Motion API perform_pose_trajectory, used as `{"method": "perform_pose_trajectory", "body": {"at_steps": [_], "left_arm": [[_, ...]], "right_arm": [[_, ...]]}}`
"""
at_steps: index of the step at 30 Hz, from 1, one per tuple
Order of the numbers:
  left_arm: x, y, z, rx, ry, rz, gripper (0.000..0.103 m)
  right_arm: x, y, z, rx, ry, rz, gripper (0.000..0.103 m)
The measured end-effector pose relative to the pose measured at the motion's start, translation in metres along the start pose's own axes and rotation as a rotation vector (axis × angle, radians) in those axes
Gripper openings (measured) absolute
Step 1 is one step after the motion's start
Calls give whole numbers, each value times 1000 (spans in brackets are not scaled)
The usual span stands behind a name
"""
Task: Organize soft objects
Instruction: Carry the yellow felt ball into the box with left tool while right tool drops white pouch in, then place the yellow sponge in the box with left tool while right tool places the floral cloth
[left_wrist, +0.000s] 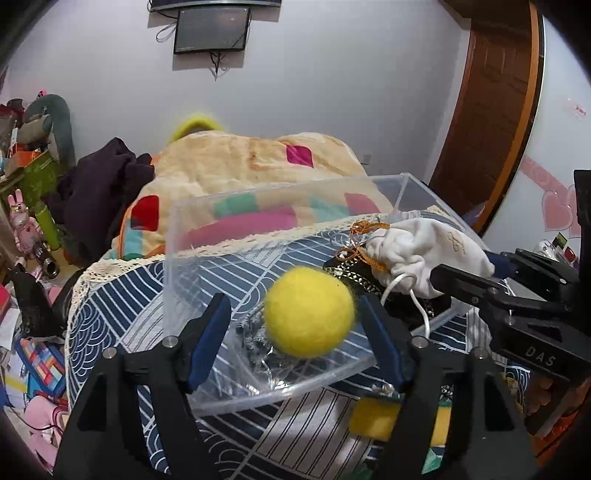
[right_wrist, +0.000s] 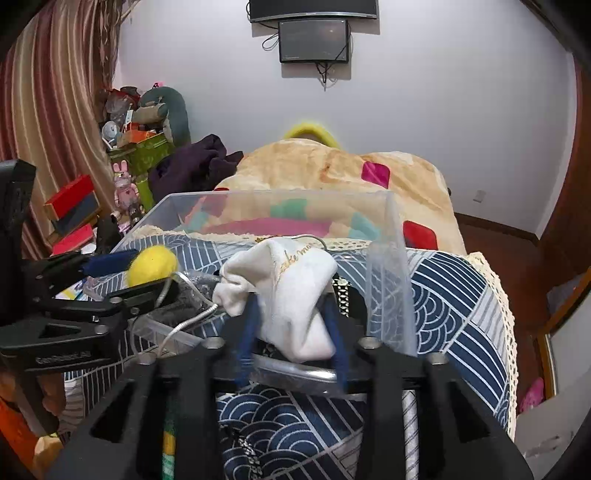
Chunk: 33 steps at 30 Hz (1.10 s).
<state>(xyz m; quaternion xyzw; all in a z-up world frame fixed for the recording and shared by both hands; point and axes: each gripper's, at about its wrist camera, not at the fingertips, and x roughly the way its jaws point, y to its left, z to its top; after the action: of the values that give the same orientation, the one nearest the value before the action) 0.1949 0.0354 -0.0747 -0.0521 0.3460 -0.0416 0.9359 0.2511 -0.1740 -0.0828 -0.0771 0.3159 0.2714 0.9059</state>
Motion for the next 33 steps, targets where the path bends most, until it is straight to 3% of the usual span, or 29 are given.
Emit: {"method": "perform_pose_trajectory", "body": {"at_steps": [3, 8, 11, 16, 24, 33], "left_arm": [[-10, -1, -2, 5, -15, 11, 80], [-36, -2, -5, -3, -56, 8, 87], [-53, -3, -9, -10, -87, 2, 97], [-74, -5, -19, -17, -107, -25, 99], [-63, -16, -49, -26, -30, -71, 100], [-26, -39, -70, -14, 57, -99, 100]], "right_arm": [[-9, 0, 1, -7, -20, -3, 48], [-40, -3, 0, 2, -100, -17, 66], [-59, -5, -3, 4, -135, -11, 67], [-79, -4, -19, -14, -149, -15, 72], [-66, 1, -62, -39, -33, -22, 75], [-42, -14, -97, 36, 90, 30, 72]]}}
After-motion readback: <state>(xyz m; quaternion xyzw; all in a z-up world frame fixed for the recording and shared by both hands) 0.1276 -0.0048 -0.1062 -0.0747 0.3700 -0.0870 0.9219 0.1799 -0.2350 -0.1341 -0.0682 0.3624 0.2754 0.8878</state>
